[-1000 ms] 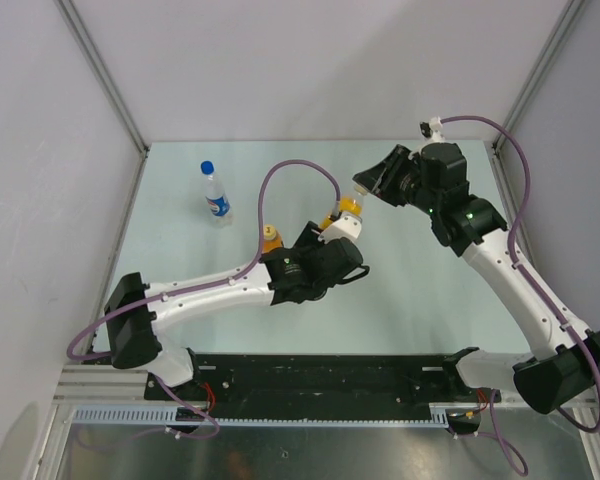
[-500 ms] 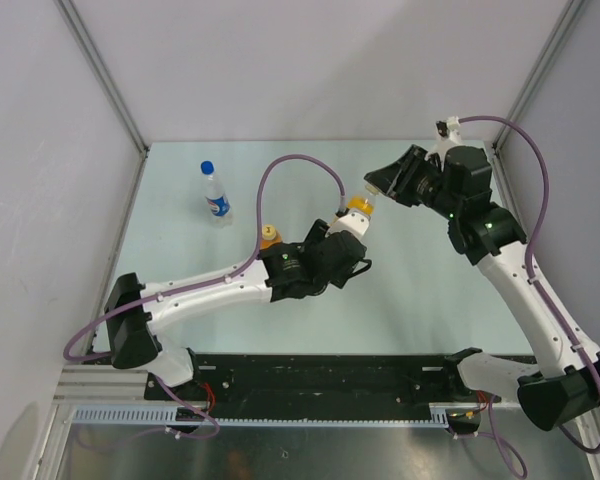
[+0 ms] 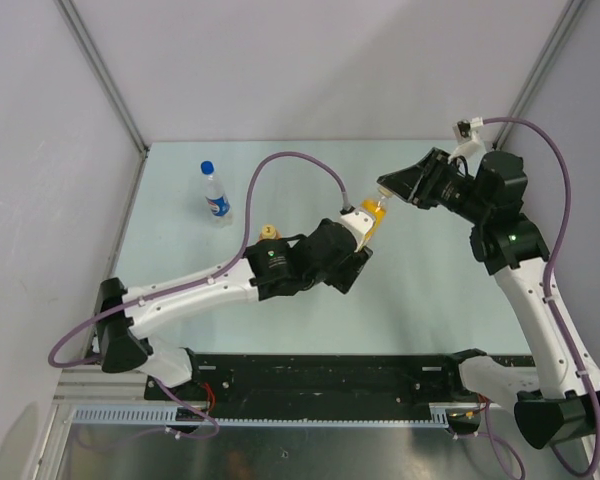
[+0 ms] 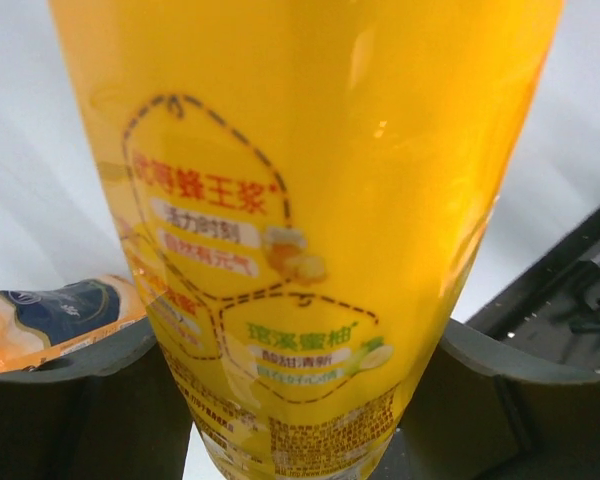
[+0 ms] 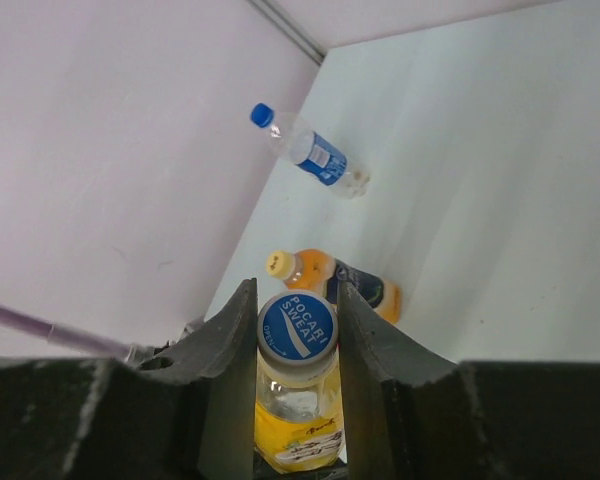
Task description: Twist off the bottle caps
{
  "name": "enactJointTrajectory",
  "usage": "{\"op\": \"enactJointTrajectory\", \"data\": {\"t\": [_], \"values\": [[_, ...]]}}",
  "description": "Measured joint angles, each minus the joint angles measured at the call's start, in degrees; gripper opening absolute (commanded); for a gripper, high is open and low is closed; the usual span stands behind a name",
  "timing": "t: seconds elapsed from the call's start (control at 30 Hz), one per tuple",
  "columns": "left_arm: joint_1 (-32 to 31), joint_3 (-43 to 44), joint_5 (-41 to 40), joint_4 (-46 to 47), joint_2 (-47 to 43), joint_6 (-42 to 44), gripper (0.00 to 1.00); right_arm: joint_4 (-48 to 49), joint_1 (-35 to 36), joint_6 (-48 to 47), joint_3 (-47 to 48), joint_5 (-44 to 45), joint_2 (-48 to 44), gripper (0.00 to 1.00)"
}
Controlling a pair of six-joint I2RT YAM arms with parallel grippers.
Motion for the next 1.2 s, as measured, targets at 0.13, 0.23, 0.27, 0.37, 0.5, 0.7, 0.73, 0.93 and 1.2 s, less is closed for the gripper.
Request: {"op": "enactJointTrajectory", "data": {"t": [0.13,0.23,0.27,0.37,0.5,0.7,0.73,0.93,1.2], "values": [[0.15,-1.16,5.22,1.57,-3.26,1.75,0.22,1.51,-1.11,-0.94,-0.22,-4.31,-2.4,0.0],[0.31,-2.84,9.92,3.23,-6.23,3.06,0.17,2.47,-1.7,-1.92,-0.26,-7.85,-4.42,0.0],[0.42,-3.39,11.54,3.87,-7.06,3.41,0.16,2.82,-1.86,-2.1,-0.31,-8.81,-4.87,0.0],[0.92,-4.81,16.96,5.6,-8.92,3.78,0.14,4.42,-2.29,-2.8,-0.7,-12.02,-6.23,0.0],[2.38,-6.25,25.94,7.63,-10.12,3.98,0.13,6.32,-2.91,-3.69,-1.27,-16.06,-7.32,0.0],[3.91,-9.05,40.72,11.72,-11.26,3.96,0.11,11.34,-3.23,-4.35,-2.78,-24.22,-8.83,0.0],[4.15,-9.42,43.39,12.48,-11.54,3.98,0.11,12.28,-3.48,-4.35,-2.97,-25.66,-9.22,0.0],[4.87,-11.08,56.37,15.72,-13.46,4.5,0.1,20.41,-3.76,-3.87,-3.21,-34.56,-10.49,0.0],[4.55,-13.88,63.56,18.95,-15.1,5.6,0.03,25.55,-3.52,-6.16,-3.28,-41.99,-11.96,0.0]]}}
